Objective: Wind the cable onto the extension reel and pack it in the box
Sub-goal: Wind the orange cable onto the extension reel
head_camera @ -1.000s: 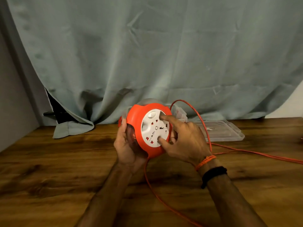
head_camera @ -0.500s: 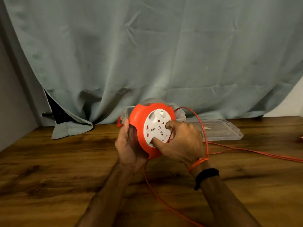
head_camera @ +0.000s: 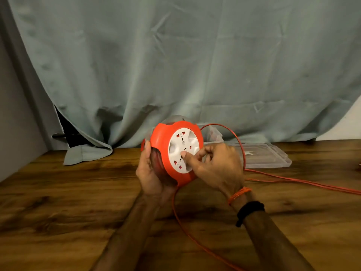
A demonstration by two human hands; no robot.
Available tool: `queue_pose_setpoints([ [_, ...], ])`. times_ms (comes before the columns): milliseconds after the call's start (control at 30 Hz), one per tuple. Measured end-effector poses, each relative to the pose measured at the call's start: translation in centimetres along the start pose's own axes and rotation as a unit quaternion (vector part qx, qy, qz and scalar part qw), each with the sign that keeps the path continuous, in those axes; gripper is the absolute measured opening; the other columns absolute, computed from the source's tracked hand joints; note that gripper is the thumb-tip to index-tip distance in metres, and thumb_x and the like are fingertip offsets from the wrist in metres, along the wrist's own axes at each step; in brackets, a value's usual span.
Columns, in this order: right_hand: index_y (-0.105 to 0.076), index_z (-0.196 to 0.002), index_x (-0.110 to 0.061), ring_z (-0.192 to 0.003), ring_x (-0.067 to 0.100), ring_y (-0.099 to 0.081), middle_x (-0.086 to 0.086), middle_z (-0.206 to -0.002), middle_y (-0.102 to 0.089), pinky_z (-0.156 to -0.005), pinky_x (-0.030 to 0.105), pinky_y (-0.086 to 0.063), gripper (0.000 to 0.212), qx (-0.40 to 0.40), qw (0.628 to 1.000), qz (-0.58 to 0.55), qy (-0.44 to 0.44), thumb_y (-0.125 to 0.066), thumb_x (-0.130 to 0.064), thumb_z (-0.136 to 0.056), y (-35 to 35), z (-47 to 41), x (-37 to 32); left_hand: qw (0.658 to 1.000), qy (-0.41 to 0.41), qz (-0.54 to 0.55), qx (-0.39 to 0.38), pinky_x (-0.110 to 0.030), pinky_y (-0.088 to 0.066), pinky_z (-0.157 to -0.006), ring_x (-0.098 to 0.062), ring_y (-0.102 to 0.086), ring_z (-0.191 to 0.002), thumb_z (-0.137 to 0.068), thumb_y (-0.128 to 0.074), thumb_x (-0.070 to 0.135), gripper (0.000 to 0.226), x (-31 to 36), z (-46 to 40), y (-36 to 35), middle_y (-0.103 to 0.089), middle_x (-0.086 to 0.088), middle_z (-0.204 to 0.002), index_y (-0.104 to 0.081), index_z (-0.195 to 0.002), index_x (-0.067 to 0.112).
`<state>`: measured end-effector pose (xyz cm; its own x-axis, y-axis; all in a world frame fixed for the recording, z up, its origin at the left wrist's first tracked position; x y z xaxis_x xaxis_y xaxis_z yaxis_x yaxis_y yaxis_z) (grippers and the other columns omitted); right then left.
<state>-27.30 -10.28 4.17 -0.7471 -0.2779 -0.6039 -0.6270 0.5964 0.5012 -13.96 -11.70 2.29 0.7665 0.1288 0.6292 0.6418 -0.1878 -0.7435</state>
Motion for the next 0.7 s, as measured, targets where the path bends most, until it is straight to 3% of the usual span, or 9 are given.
queue_pose_setpoints([
  [100, -0.064, -0.089, -0.03, -0.059, 0.012, -0.057, -0.017, -0.05, -0.046, -0.067, 0.028, -0.052, 0.042, -0.017, 0.995, 0.044, 0.083, -0.064, -0.064, -0.065, 0.9, -0.6, 0.6, 0.999, 0.034, 0.03, -0.03, -0.059, -0.042, -0.107, -0.039, -0.06, -0.124, -0.09, -0.038, 0.06, 0.071, -0.2, -0.1, 0.3, -0.063, -0.021, -0.134, -0.059, -0.136, 0.011],
  [167, -0.059, -0.108, -0.034, -0.062, 0.017, -0.061, -0.018, -0.052, -0.044, -0.068, 0.031, -0.054, 0.053, -0.054, 0.988, 0.073, 0.121, -0.06, -0.064, -0.065, 1.0, -0.7, 0.7, 0.999, 0.037, 0.029, -0.027, -0.062, -0.033, -0.113, -0.042, -0.054, -0.13, -0.09, -0.037, 0.062, 0.075, -0.3, -0.2, 0.5, -0.059, -0.022, -0.139, -0.053, -0.141, 0.009],
  [233, -0.055, -0.121, -0.034, -0.063, 0.017, -0.062, -0.017, -0.053, -0.046, -0.068, 0.031, -0.054, 0.062, -0.064, 0.981, 0.095, 0.156, -0.058, -0.063, -0.067, 1.0, -0.6, 0.8, 0.999, 0.04, 0.026, -0.027, -0.06, -0.036, -0.111, -0.041, -0.055, -0.128, -0.092, -0.033, 0.063, 0.074, -0.4, -0.6, 1.0, -0.061, -0.021, -0.137, -0.054, -0.14, 0.01],
  [367, -0.05, -0.13, -0.035, -0.074, 0.023, -0.065, 0.0, -0.074, -0.068, -0.073, 0.039, -0.055, 0.068, -0.064, 0.977, 0.101, 0.175, -0.052, -0.063, -0.069, 0.6, -0.4, 1.2, 0.997, 0.052, 0.023, -0.045, -0.061, -0.033, -0.112, -0.042, -0.053, -0.131, -0.091, -0.037, 0.063, 0.074, -0.5, -0.7, 1.3, -0.058, -0.022, -0.14, -0.056, -0.139, 0.01],
  [567, -0.043, -0.138, -0.032, -0.097, 0.031, -0.06, 0.007, -0.096, -0.069, -0.086, 0.041, -0.047, 0.068, -0.075, 0.968, 0.167, 0.172, -0.062, -0.054, -0.077, 0.4, 0.1, 0.8, 0.995, 0.067, 0.033, -0.063, -0.061, -0.035, -0.111, -0.043, -0.054, -0.129, -0.091, -0.038, 0.061, 0.069, -0.8, -0.6, 1.2, -0.06, -0.023, -0.137, -0.066, -0.129, 0.011],
  [633, -0.049, -0.134, -0.031, -0.099, 0.032, -0.061, 0.007, -0.101, -0.07, -0.087, 0.041, -0.047, 0.068, -0.055, 0.97, 0.177, 0.157, -0.066, -0.055, -0.073, 0.7, 0.2, 0.6, 0.996, 0.063, 0.028, -0.053, -0.057, -0.044, -0.105, -0.04, -0.059, -0.124, -0.091, -0.037, 0.06, 0.067, -0.9, -0.4, 1.1, -0.064, -0.021, -0.133, -0.068, -0.126, 0.011],
  [700, -0.061, -0.122, -0.027, -0.097, 0.031, -0.063, 0.006, -0.098, -0.071, -0.086, 0.039, -0.047, 0.067, -0.023, 0.981, 0.15, 0.12, -0.068, -0.06, -0.064, 0.6, 0.4, 0.3, 0.999, 0.039, 0.02, -0.011, -0.047, -0.057, -0.089, -0.034, -0.068, -0.112, -0.091, -0.039, 0.054, 0.063, -0.8, -0.3, 0.7, -0.07, -0.019, -0.124, -0.069, -0.123, 0.01],
])
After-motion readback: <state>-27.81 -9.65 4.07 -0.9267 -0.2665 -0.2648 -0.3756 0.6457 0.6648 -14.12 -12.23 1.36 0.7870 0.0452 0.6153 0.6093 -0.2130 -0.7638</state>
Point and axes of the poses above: each hand's wrist, its own z-axis away from the middle knuckle, its own y-axis out of the back of the hand, x = y × z, the point moved 2 cm from there along -z, towards the middle knuckle
